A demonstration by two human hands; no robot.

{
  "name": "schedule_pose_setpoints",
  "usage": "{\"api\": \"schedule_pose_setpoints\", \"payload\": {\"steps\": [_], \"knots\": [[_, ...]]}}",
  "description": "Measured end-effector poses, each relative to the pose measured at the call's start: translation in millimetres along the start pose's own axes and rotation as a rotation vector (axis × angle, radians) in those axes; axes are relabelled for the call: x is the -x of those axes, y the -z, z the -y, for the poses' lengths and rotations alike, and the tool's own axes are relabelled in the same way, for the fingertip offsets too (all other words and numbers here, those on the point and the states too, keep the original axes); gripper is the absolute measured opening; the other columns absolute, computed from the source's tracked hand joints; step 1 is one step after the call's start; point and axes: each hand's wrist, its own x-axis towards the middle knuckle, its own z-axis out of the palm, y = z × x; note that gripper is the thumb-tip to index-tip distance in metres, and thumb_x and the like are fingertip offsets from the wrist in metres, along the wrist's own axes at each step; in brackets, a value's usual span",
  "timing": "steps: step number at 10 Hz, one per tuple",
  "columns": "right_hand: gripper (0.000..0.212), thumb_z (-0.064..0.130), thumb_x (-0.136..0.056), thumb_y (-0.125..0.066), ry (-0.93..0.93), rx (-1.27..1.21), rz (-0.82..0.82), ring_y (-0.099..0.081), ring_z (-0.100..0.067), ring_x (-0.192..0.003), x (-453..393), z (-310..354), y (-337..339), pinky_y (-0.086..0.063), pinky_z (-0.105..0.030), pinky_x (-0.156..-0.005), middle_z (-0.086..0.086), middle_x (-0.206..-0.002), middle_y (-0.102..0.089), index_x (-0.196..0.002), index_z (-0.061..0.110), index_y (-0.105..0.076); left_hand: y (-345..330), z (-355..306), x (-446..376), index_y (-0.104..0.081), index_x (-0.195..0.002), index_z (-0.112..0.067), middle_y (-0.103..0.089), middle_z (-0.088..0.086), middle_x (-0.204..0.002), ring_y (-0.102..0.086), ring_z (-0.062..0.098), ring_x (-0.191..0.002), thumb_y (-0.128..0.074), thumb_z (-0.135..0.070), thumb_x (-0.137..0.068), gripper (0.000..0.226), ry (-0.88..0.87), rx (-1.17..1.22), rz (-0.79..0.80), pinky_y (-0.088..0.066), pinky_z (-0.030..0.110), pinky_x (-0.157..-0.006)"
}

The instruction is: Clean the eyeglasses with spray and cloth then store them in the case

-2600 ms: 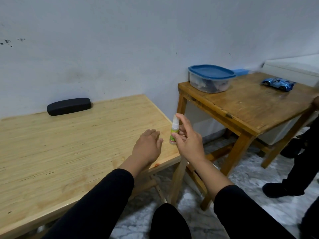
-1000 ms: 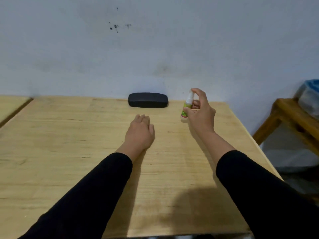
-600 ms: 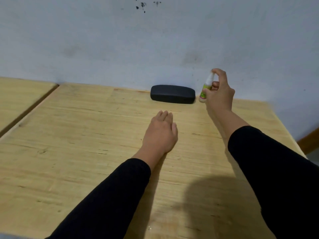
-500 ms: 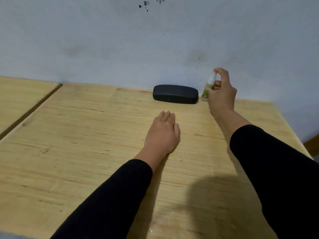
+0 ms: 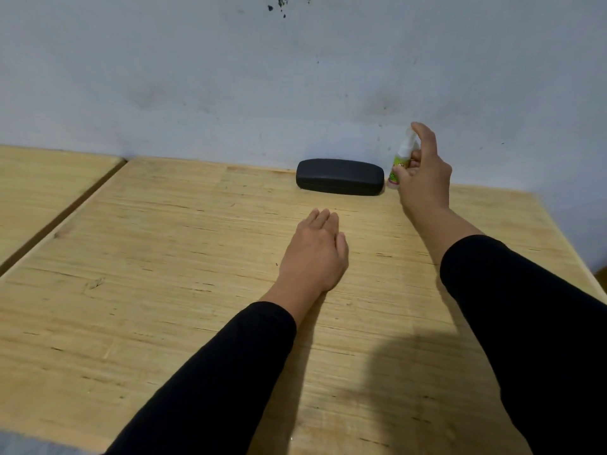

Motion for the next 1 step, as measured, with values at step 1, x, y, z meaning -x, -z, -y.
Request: {"api": "schedule_pose_setpoints", "payload": {"steps": [1], "knots": [[0.075, -0.001, -0.085, -0.058, -0.018, -0.012, 0.003, -0.058, -0.016, -0.098, 2.6, 6.6, 4.1, -0.055, -0.037, -0.087, -0.001, -0.108, -0.052, -0.138, 0.043, -0.027, 2.3, -2.0, 0.4, -0.027, -0.142, -0.008, -0.029, 0.010, -0.151, -0.018, 0.019, -0.142, -0.027, -0.029, -0.098, 0.049, -0.002, 0.026, -0.049, -0.002, 0.022, -0.108]]}}
